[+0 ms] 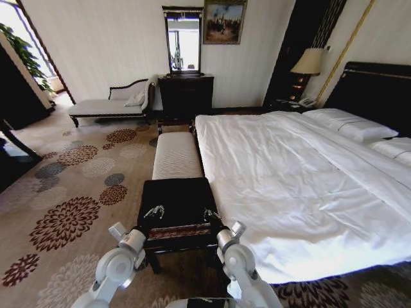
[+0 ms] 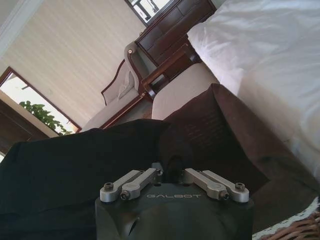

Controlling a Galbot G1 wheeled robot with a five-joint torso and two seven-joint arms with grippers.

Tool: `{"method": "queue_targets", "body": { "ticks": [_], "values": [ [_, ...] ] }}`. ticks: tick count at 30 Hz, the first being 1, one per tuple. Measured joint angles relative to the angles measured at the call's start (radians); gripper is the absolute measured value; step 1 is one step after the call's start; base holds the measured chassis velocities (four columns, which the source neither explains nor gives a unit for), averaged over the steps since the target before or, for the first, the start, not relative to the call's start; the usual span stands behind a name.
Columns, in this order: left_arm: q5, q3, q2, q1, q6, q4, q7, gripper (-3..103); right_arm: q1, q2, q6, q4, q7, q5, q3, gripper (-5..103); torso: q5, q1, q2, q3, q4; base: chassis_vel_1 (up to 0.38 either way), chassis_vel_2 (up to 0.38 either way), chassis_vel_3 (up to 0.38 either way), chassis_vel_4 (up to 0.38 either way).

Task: Fold the clothes on the bed and place them into the basket.

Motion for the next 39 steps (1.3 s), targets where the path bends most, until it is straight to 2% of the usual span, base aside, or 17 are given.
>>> {"method": "queue_targets", "body": {
  "ticks": [6, 10, 15, 20, 25, 30, 39],
  "values": [
    [0.014, -0.017, 0.02, -0.032, -0.006, 0.037, -0.004, 7, 0.078, -0.015, -0.009, -0.031, 0.004, -0.025, -0.047, 6, 0.0008, 0.0, 0.0, 0.0, -0.0003, 0.0, 0.0, 0.0, 0.0],
    [0.02, -0.019, 0.03, -0.063, -0.01, 0.077, -0.006, 7, 0.162, -0.023, -0.02, -0.073, 0.029, 0.019, -0.081, 6, 0.0005, 0.0, 0.0, 0.0, -0.0007, 0.0, 0.0, 0.0, 0.0],
    [0.028, -0.009, 0.036, -0.12, -0.01, 0.152, -0.008, 7, 0.28, -0.032, -0.023, -0.151, 0.058, 0.085, -0.136, 6, 0.0001, 0.0, 0.0, 0.0, 0.0005, 0.0, 0.0, 0.0, 0.0],
    [0.038, 0.016, 0.042, -0.199, -0.006, 0.228, -0.013, 7, 0.352, -0.027, -0.023, -0.224, 0.083, 0.124, -0.169, 6, 0.0002, 0.0, 0.0, 0.0, 0.0001, 0.0, 0.0, 0.0, 0.0],
    [0.029, 0.086, 0.052, -0.343, 0.008, 0.346, -0.027, 7, 0.417, -0.025, -0.032, -0.291, 0.146, 0.189, -0.196, 6, 0.0005, 0.0, 0.0, 0.0, -0.0005, 0.0, 0.0, 0.0, 0.0],
    [0.016, 0.132, 0.058, -0.411, 0.017, 0.438, -0.036, 7, 0.464, -0.036, -0.05, -0.324, 0.189, 0.242, -0.221, 6, 0.0004, 0.0, 0.0, 0.0, -0.0002, 0.0, 0.0, 0.0, 0.0],
    [0.03, 0.227, 0.052, -0.48, 0.022, 0.514, -0.051, 7, 0.546, -0.048, -0.079, -0.377, 0.264, 0.323, -0.263, 6, 0.0003, 0.0, 0.0, 0.0, -0.0002, 0.0, 0.0, 0.0, 0.0]
  ]
}}
